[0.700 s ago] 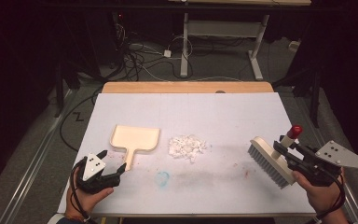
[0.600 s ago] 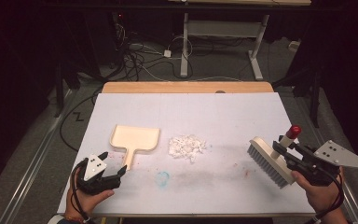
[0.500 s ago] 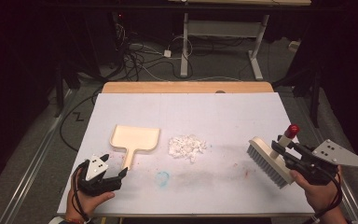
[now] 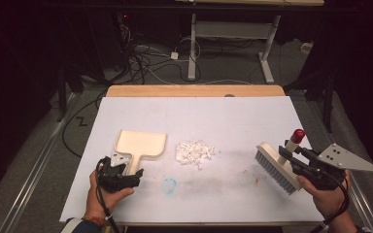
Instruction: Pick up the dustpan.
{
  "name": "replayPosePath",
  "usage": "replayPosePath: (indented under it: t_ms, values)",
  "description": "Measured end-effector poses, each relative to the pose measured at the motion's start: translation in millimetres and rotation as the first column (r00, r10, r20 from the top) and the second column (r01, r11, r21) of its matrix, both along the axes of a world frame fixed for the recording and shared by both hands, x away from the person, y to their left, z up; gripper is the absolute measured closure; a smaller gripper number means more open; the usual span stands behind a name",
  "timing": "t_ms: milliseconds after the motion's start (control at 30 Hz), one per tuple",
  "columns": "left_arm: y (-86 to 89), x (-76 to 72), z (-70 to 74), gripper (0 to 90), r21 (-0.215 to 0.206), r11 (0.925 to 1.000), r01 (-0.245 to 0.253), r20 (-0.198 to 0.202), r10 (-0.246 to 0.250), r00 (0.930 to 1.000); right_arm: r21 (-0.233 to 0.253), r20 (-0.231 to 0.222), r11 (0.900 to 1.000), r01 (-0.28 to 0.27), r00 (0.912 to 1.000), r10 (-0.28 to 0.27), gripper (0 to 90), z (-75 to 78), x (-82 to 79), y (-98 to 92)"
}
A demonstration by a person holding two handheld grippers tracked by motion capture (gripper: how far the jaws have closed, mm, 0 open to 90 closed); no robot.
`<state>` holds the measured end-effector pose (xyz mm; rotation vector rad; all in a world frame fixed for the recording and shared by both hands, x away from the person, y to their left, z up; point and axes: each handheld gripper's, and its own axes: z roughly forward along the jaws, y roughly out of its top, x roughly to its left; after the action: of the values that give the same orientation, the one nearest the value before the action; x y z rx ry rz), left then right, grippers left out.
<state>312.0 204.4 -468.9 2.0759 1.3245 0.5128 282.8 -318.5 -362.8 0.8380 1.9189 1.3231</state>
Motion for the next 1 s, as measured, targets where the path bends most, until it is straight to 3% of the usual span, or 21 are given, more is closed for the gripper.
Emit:
replayPosePath:
  t_ms: [33,133,167,233,367,567,767,1000]
  values:
    - [-1.2,14.3,-6.0,24.6,-0.001,0.9998,-0.021,-0.034,0.021,0.9992,0.006,-0.002,1.0,0.002,1.0,-0.002,69.9,-0.2,0.1,-0.4]
    - [-1.8,32.7,-15.3,29.0,0.005,0.9989,-0.046,-0.077,0.046,0.996,0.011,-0.007,1.0,0.006,1.0,-0.006,69.9,-0.6,0.9,-2.0]
    - [-0.5,36.2,-16.2,28.0,-0.017,0.9986,-0.049,-0.072,0.048,0.9962,0.01,-0.006,1.0,0.008,1.0,-0.008,69.9,-0.6,1.0,-2.4]
    - [-1.4,41.4,-15.4,33.0,-0.011,0.9977,-0.067,-0.075,0.066,0.995,0.005,-0.004,1.0,0.006,1.0,-0.006,69.9,-1.0,1.2,-2.8]
    - [-1.8,48.6,-14.5,40.5,-0.001,0.9986,-0.053,-0.079,0.053,0.9955,0.006,-0.009,1.0,0.003,1.0,-0.003,69.9,-1.8,2.0,-2.2]
    - [1.8,58.5,-12.3,63.2,-0.001,0.9993,-0.037,-0.085,0.037,0.9957,-0.001,-0.015,1.0,-0.007,0.9999,0.007,69.9,-2.7,1.4,1.3]
    - [4.0,64.5,-8.8,63.7,0.006,0.9998,-0.019,-0.095,0.02,0.9953,-0.004,-0.02,1.0,-0.009,0.9998,0.009,69.9,-4.0,3.2,0.7]
    - [14.3,59.0,9.1,63.9,0.06,0.9981,-0.008,-0.079,0.013,0.9968,-0.002,-0.03,1.0,0.005,0.9995,-0.005,69.9,-4.8,4.9,-1.5]
